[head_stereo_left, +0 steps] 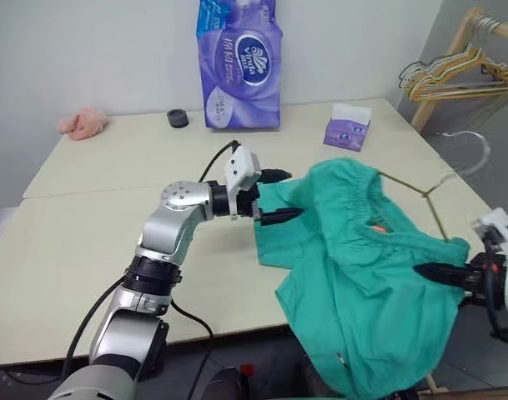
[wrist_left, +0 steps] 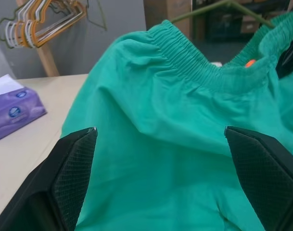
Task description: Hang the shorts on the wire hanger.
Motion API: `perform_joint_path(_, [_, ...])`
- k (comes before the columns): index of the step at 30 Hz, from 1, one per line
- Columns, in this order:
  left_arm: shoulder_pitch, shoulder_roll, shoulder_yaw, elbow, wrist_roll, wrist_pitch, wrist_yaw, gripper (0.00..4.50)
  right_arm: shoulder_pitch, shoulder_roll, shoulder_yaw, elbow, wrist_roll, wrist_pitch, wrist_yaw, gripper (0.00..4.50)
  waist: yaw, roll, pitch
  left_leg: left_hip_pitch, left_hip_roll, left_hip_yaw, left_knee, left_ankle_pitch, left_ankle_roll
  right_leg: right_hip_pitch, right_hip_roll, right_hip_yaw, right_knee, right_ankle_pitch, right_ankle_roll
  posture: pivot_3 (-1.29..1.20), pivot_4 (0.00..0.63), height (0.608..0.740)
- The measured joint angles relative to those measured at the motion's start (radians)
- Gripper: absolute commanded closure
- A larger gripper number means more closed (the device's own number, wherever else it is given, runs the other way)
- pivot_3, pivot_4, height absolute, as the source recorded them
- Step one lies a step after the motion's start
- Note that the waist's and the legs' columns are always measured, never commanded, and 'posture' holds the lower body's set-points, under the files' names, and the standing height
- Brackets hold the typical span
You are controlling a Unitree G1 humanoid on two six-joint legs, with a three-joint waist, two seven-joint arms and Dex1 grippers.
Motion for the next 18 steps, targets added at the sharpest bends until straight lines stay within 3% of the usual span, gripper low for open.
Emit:
perform_joint_path(5, [-0.06,-0.06,-0.032,-0.014,-0.014,0.056,0.018,0.01,0.111,0.004,-0.199,-0.024,0.207,0.0,-0.267,4.5,-0.047,-0.002,0.025,-0.002,0.0,0.003,-0.001,-0.001,0.001,-0.001,0.003,0.003,-0.001,-0.002,0.003,-0.46,0.206,0.74])
perform_joint_path(10, [-0.123,-0.091,-0.059,-0.011,-0.013,-0.001,-0.011,0.01,0.138,-0.01,-0.302,-0.01,0.45,-0.001,-0.554,4.5,-0.103,-0.006,0.04,-0.003,0.0,0.009,-0.002,-0.002,0.004,-0.001,0.003,0.005,-0.003,-0.002,0.004,-0.47,0.212,0.74])
perform_joint_path(14, [-0.17,-0.104,-0.079,0.008,0.003,-0.067,-0.028,0.01,0.256,-0.134,-0.32,0.105,0.743,-0.149,-0.916,4.5,-0.128,-0.007,0.054,-0.003,0.0,0.013,-0.003,-0.003,0.005,-0.001,0.003,0.008,-0.005,-0.002,0.004,-0.48,0.22,0.74])
perform_joint_path(18, [-0.222,-0.13,-0.099,0.036,0.036,-0.147,-0.028,0.01,0.309,-0.272,-0.321,0.239,0.968,-0.368,-1.235,4.5,-0.153,-0.016,0.062,-0.002,0.0,0.02,-0.009,-0.004,0.007,-0.001,0.004,0.018,-0.014,0.0,0.008,-0.47,0.231,0.74])
